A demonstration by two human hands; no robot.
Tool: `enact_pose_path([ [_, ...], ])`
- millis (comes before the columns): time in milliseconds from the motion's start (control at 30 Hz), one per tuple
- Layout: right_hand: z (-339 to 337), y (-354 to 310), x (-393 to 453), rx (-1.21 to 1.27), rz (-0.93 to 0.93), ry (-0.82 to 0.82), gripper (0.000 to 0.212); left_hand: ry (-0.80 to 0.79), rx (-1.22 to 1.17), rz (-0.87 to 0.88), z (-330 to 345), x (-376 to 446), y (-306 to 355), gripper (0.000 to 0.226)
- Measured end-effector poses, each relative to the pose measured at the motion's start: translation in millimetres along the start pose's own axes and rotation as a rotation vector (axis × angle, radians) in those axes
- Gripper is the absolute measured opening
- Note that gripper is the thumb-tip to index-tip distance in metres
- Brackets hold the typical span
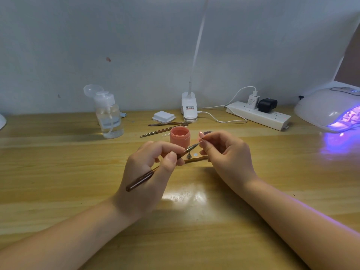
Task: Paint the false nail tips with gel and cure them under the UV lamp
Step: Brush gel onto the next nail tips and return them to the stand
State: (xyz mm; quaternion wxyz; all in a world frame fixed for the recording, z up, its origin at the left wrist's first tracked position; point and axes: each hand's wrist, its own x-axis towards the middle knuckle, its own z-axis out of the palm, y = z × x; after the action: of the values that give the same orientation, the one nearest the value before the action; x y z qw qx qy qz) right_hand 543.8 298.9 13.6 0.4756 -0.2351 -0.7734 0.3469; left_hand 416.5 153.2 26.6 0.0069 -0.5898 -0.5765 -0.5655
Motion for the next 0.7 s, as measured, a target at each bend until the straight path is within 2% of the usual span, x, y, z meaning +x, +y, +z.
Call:
enact_pose_path([
  [100, 0.0, -0.3, -0.2, -0.016, -0.014, -0.005, 0.010, 0.027, 0.020, -0.004, 0.5, 2.3, 1.0, 0.028],
  [233, -0.1, -0.7, -0.6, -0.060, -0.055, 0.005, 0.010, -0.012, 0.089, 0.024, 2.0, 3.0, -0.7, 0.028],
  [467, -0.2, -0.9, 0.4, -0.109, -0.079, 0.036, 0.009, 0.021, 0.097, 0.045, 1.1, 2.5, -1.0, 0.026],
  [700, -1.0, -1.8, -0.1, -0.137, -0.063, 0.053, 0.008, -0.022, 0.106, 0.072, 1.5, 1.7, -0.5, 0.023],
])
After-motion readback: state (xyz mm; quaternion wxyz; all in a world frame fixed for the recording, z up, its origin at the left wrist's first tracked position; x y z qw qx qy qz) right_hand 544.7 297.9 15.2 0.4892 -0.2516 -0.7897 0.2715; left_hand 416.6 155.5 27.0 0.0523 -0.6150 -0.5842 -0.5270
